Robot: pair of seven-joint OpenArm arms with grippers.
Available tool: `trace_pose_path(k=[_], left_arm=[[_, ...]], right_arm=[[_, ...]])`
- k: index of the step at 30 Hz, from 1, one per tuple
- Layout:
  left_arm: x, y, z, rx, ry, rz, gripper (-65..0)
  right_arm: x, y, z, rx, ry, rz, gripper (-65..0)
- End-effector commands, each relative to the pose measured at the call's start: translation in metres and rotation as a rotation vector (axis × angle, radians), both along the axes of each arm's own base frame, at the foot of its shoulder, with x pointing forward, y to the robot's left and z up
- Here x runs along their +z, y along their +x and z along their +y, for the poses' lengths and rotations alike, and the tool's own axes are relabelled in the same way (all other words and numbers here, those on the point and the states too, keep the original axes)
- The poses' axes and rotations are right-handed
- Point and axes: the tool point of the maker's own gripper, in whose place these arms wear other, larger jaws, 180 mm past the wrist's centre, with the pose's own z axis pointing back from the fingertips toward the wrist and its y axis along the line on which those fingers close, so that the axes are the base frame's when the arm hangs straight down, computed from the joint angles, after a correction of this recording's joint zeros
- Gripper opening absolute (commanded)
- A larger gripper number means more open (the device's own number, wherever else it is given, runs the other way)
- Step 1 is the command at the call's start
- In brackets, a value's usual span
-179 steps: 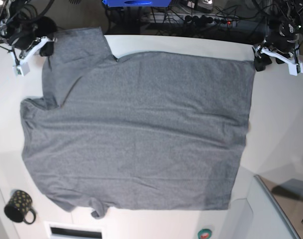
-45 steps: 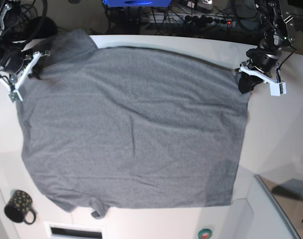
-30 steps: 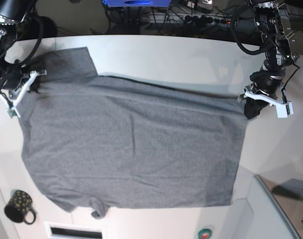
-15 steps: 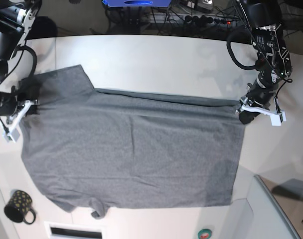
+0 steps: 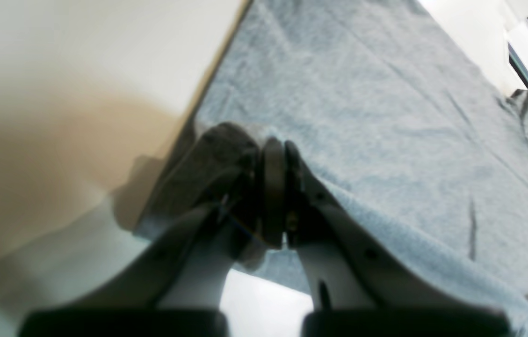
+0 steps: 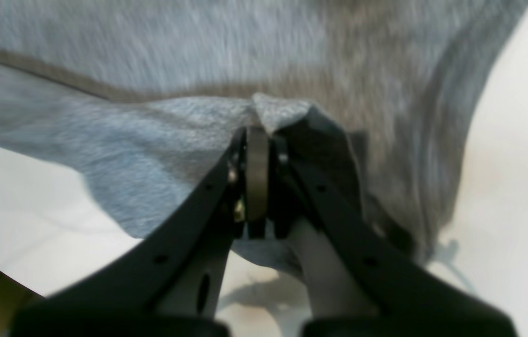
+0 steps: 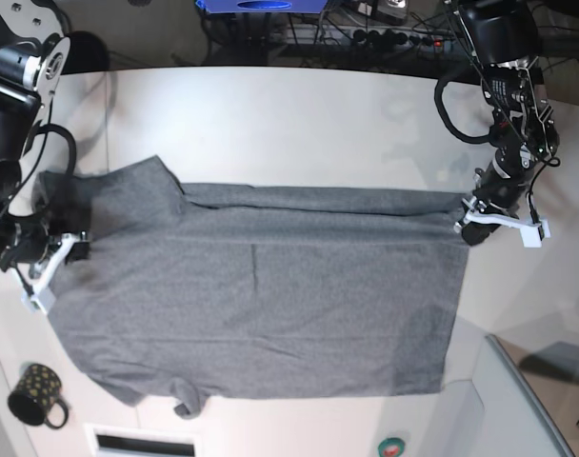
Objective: Layout the t-shirt on the table in an organized manner, then fold the t-shirt properly
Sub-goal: 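Lift the collar edge with both grippers and fold it over the shirt body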
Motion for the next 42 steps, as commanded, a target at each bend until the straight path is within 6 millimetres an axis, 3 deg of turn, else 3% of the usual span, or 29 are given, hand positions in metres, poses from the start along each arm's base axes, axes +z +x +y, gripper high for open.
trace_pose_path(k=[1,5,13,20,25,36,42], left_arm=[[0.018,0.013,0.011,0.027,0.019,-0.055,-65.0],[0.023,0.021,0.015,0.052,0.019,-0.064,-65.0],[0.04,0.043,0.011,0.042,0.017,-0.111,-65.0],[0.026,0.05,0.012,0.053,-0.004,-0.074,-65.0],[0.027,0.058,0.012,0.024,0.078,-0.05,-65.0],[0.037,0.073,0.006,0.024,0.07,-0.082,-65.0],[0.033,0.074,0.013,0.067,0.076,-0.113,-65.0]], right_arm=[[0.017,0.019,-0.006,-0.014,0.003,-0.065,-64.4],[0.02,0.029,-0.013,-0.028,0.012,-0.071,-64.4],[0.019,0.048,0.007,0.032,0.025,-0.096,-64.4],[0.016,0.052,0.009,0.011,0.054,-0.114,-64.4],[0.017,0.052,0.009,0.011,0.054,-0.115,-64.4],[0.021,0.058,0.011,0.008,0.058,-0.14,-64.4],[0.023,0.061,0.011,0.002,0.062,-0.159,-64.4]])
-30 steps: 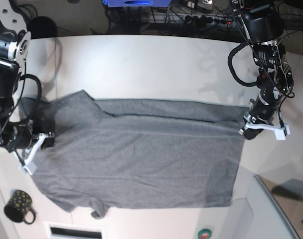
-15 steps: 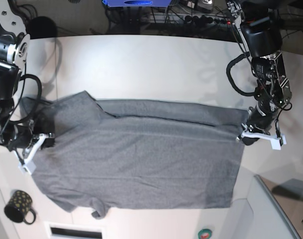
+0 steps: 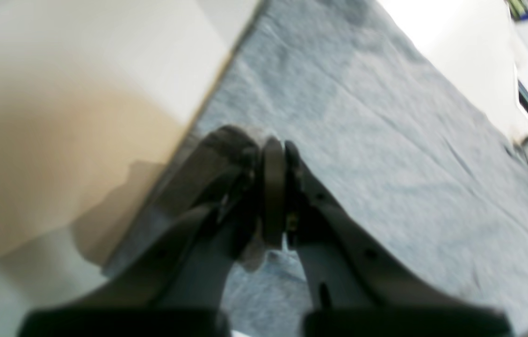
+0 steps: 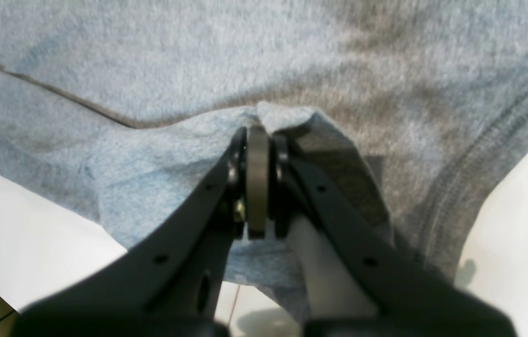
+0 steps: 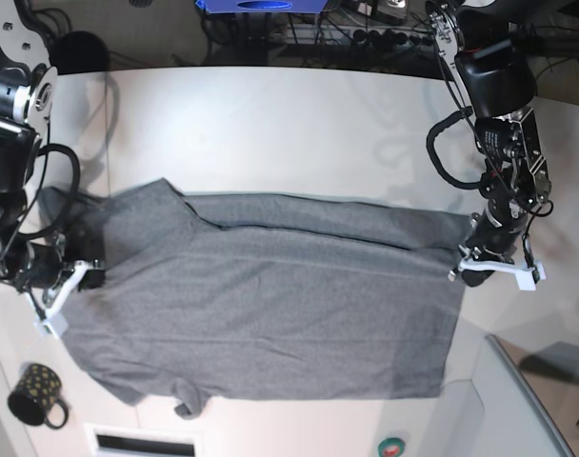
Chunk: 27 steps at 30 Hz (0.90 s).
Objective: Layout the t-shirt on the table in an organized manner, then fold the t-shirt properly
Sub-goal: 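Lift the collar edge with both grippers and fold it over the shirt body, then release the folded edge and raise both grippers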
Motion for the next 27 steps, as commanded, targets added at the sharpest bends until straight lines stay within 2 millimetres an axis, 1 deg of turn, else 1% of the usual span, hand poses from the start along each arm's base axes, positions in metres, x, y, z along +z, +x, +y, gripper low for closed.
trace_pose_path(k=[1,3,5,20,22,23,25,26,27], left_arm=[[0.017,0.012,0.009,0.017,0.02,-0.064,-65.0],[0.01,0.009,0.009,0.023,0.012,-0.049,-65.0],[0.007,0.008,0.009,0.025,0.008,-0.044,-65.0],[0.006,0.007,0.01,0.028,0.008,-0.04,-65.0],[0.005,0.007,0.01,0.027,0.008,-0.04,-65.0],[0.006,0.006,0.011,0.03,0.008,-0.04,-65.0],[0.006,0.006,0.012,0.034,0.007,-0.041,-65.0],[0.007,0.006,0.014,0.036,0.01,-0.043,-59.6],[0.007,0.005,0.014,0.036,0.011,-0.044,-49.5]], right_arm=[[0.02,0.02,-0.006,-0.016,0.007,-0.07,-64.4],[0.021,0.02,-0.006,-0.016,0.007,-0.072,-64.4],[0.02,0.02,-0.005,-0.016,0.009,-0.072,-64.4],[0.02,0.02,-0.002,-0.014,0.013,-0.073,-63.5],[0.021,0.021,-0.002,-0.014,0.013,-0.075,-58.2],[0.022,0.021,-0.003,-0.015,0.012,-0.079,-54.2],[0.023,0.022,-0.004,-0.018,0.01,-0.083,-42.3],[0.024,0.022,-0.007,-0.024,0.011,-0.085,-36.6],[0.024,0.022,-0.008,-0.027,0.012,-0.086,-30.8]])
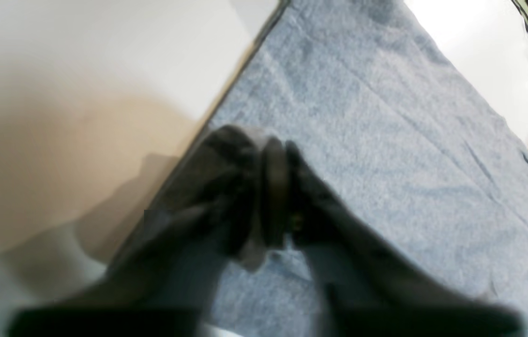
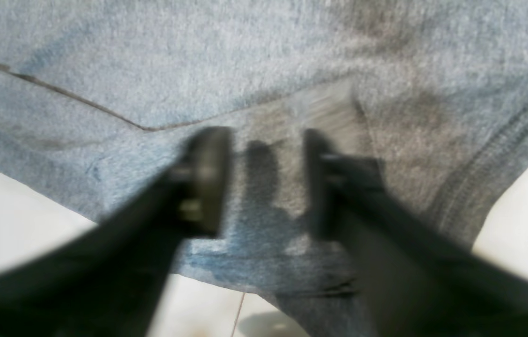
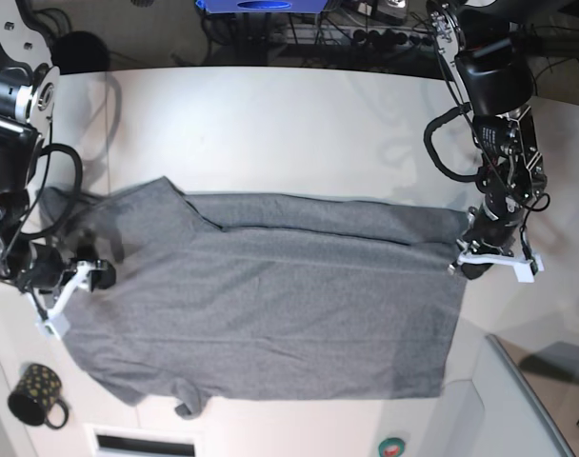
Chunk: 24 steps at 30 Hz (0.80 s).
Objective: Layout the t-shirt on the table in an organized manner, then fold the t-shirt properly
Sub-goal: 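Release the folded edge and raise both grippers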
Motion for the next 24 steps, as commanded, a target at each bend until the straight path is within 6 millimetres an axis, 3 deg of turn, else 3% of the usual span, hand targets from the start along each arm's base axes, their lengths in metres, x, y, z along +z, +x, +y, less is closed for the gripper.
trace_pose_path(k=[1,2,3,6,7,11,14,19,24], left_arm=[[0.022,0.012,0.01,0.011,0.026,-0.067,-39.2],[0.022,0.012,0.011,0.012,0.026,-0.069,-28.5],[0.023,0.012,0.011,0.011,0.025,-0.071,-21.7],[0.032,0.01,0.016,0.016,0.045,-0.094,-6.9],[0.035,0.003,0.025,0.035,0.057,-0.099,-6.1],[0.056,-0.029,0.06,0.137,0.101,-0.147,-6.4],[0.059,-0.058,0.078,0.184,0.138,-0.138,-6.4],[0.041,-0.103,0.088,0.161,0.193,-0.049,-6.4],[0.031,-0.135,0.092,0.103,0.219,-0.007,-6.4]], right_arm=[[0.024,0.021,-0.012,-0.021,-0.005,-0.077,-25.7],[0.026,0.021,-0.013,-0.022,-0.007,-0.082,-22.4],[0.029,0.021,-0.017,-0.032,-0.012,-0.09,-22.2],[0.03,-0.001,-0.033,-0.065,-0.044,-0.087,-25.4],[0.032,-0.009,-0.038,-0.069,-0.068,-0.083,-26.1],[0.026,-0.065,-0.029,-0.115,-0.094,-0.033,-26.1],[0.019,-0.097,-0.006,-0.158,-0.057,-0.012,-26.1],[-0.007,-0.117,0.031,-0.169,0.044,0.057,-26.1],[-0.024,-0.117,0.045,-0.187,0.114,0.073,-26.1]])
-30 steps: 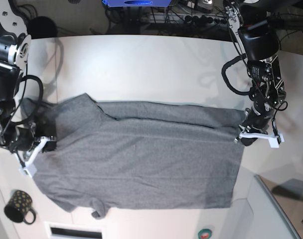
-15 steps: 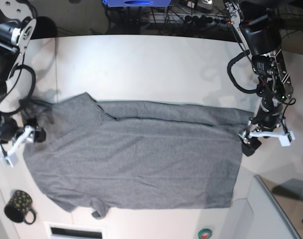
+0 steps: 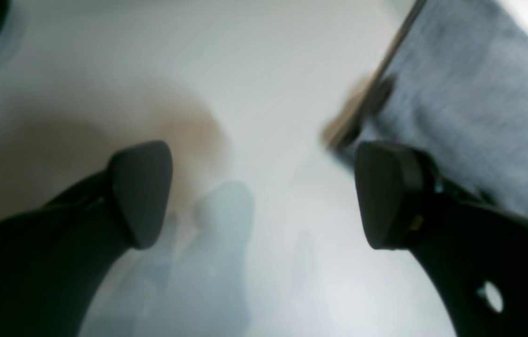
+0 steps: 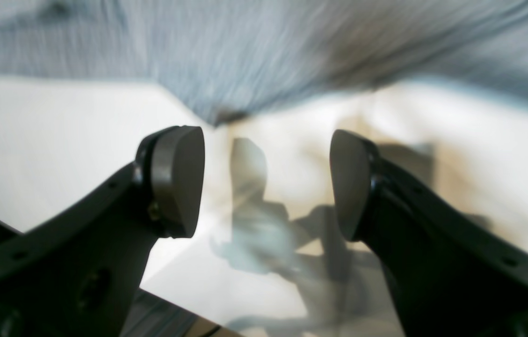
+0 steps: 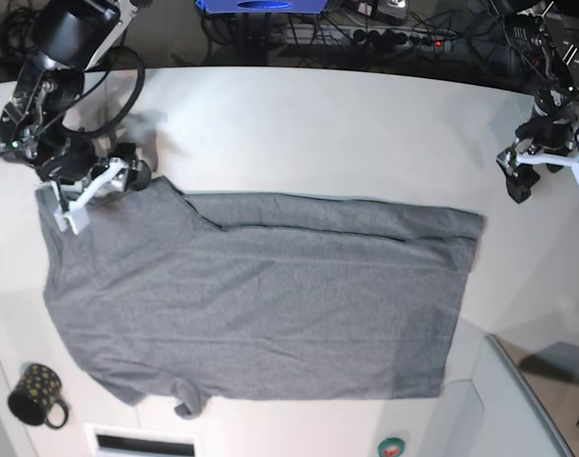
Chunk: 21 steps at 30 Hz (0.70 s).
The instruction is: Layout the t-shirt on the table in an organized manner, then fold the t-shirt properly
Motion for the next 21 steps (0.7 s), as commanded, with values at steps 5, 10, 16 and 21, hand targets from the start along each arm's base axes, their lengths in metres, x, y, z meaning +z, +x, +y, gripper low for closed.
trace_pose_path(k=[5,10,16,21], left_arm=[[0.027,-0.014,0.031,0.034,0.048,-0.081,-6.4],[0.026,-0.029,0.04,0.059,0.059,-0.063,-6.4],[0.025,-0.03,0.04,0.062,0.058,-0.061,-6.4],[0.022,-0.035,0.039,0.058,0.058,-0.047,-6.4]], right_arm=[[-0.001,0.017,0.004,-0.03,0.051,-0.049,-26.0],[-0.013,0.02,0.017,-0.042,0.111,-0.028,-26.0],[-0.019,0.016,0.022,-0.041,0.129,-0.014,-26.7],[-0.022,0.008,0.019,-0.05,0.12,-0.004,-26.7]])
